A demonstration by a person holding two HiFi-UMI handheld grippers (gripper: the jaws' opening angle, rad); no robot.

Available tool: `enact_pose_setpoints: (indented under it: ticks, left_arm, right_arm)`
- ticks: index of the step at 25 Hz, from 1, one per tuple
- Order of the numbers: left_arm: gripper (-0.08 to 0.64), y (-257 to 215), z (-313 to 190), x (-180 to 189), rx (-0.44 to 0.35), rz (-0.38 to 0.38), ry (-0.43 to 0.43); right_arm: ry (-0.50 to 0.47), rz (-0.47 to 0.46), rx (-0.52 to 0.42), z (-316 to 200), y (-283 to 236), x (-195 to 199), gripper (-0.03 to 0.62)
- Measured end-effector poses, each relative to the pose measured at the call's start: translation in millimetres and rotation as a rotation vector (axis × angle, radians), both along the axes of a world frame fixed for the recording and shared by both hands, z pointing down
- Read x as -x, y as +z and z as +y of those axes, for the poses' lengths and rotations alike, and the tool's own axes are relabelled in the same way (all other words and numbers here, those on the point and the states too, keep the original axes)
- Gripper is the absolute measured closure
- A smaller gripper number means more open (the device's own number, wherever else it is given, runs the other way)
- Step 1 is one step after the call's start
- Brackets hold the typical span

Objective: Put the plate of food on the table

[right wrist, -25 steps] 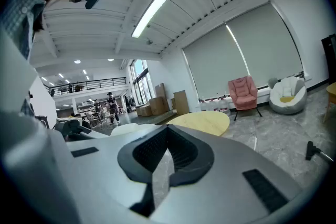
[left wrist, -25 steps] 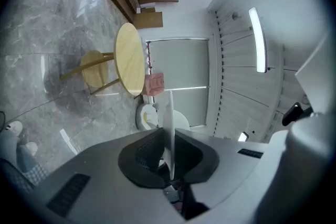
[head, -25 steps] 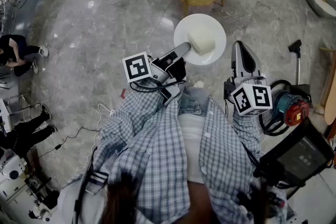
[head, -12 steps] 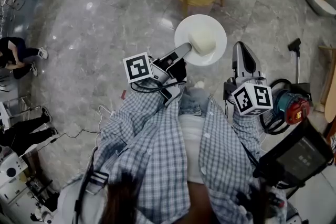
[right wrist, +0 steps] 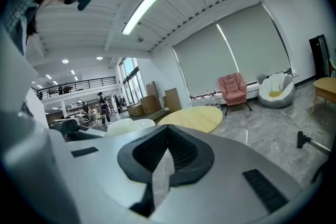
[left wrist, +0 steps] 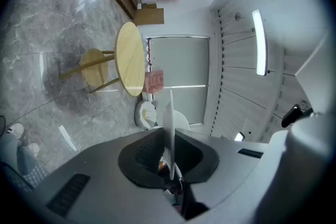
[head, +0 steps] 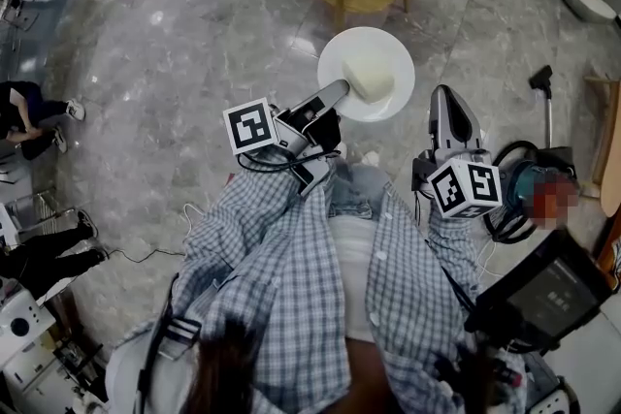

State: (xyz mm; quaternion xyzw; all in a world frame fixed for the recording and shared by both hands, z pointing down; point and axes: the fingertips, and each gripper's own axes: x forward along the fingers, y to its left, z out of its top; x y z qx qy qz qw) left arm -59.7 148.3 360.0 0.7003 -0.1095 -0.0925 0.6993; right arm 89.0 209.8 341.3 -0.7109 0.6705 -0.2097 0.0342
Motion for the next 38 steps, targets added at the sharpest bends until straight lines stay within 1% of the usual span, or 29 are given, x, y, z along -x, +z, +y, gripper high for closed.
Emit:
enact_pose_setpoints:
  ticks: [8,14,18,24,35,38]
  left_arm:
    - [0.535,7,2,-1,-0.006,-0.007,0.014]
    - [0.535,11,1,2,-0.013,-0.008,0.011]
    - [0.535,13,0,4,-0.005,-0.007,-0.009]
    - [0.535,9,-3,6,-0.013,-0.013,-0.03]
    - [0.535,2,-7,6,-0.02,-0.009,-0.054]
    - [0.535,2,-4,6,-0.014,-0.005,-0.055]
  right_arm:
    - [0.043,-0.009,0.012,11,10,-7,0.584]
    - [0.065,-0.077,-0.002,14,14,-9,0.584]
    - [0.048,-0.094,-0.016,15,10,-9,0.584]
    - [0.013,-0.054,-0.021,13,1,-7,0.584]
    - [-0.021,-0.075,-0.02,2,1,-4,0.584]
    - [-0.016,-0.059,-0.025,2,1,-3,0.584]
